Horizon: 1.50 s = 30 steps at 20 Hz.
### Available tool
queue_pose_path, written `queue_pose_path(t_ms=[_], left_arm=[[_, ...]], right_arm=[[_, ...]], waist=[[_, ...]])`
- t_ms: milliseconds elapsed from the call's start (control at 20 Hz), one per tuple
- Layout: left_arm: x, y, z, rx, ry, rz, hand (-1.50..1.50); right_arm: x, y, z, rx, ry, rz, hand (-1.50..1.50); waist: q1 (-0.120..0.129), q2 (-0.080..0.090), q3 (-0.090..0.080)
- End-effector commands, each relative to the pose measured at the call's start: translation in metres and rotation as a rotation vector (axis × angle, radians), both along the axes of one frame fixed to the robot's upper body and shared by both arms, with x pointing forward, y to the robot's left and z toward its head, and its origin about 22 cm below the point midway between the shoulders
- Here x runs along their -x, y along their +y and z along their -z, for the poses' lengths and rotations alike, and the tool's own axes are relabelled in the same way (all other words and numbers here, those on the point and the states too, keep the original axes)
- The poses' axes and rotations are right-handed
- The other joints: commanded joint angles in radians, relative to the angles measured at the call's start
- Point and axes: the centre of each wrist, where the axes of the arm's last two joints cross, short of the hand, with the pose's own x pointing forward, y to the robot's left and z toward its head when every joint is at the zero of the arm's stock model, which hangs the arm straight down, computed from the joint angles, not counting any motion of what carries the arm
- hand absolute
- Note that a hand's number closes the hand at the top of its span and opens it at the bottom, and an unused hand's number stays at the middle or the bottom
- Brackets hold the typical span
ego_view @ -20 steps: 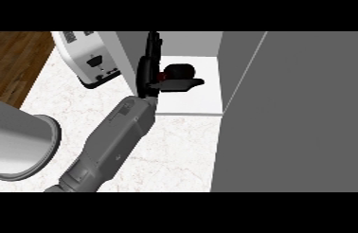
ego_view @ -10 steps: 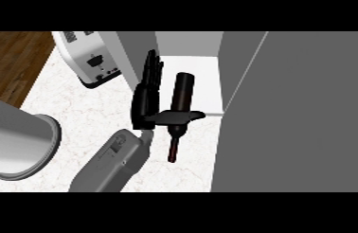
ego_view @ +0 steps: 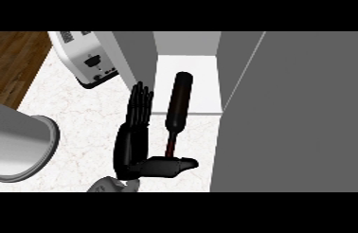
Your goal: Pick up the wine, place it into the cabinet and close the cabinet
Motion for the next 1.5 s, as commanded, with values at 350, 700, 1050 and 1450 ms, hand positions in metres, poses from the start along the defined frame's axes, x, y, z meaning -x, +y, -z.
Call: queue_pose_path(t_ms=[350,700,1050,1450], left_arm=[[0.054,0.053,-0.001,-0.019,-0.011,-0.055,-1.5],[0.08,0.091,-0.023,-0.042,-0.023,-0.039,-1.5],[0.083,0.131,-0.022,-0.04,-0.021,-0.103,-1.5],[0.101,0.164,-0.03,-0.02,-0.018,-0.075,-1.5]], right_arm=[[0.043,0.011,-0.028,0.122,0.036,-0.42,1.5],[0.046,0.032,-0.03,0.107,-0.022,-0.493,1.5],[0.036,0.067,-0.027,0.087,0.032,-0.542,1.5],[0.022,0.103,-0.033,0.055,0.041,-0.556,1.5]], waist=[[0.002,0.001,-0.002],[0.007,-0.004,-0.003],[0.008,-0.001,-0.005],[0.033,-0.002,-0.006]])
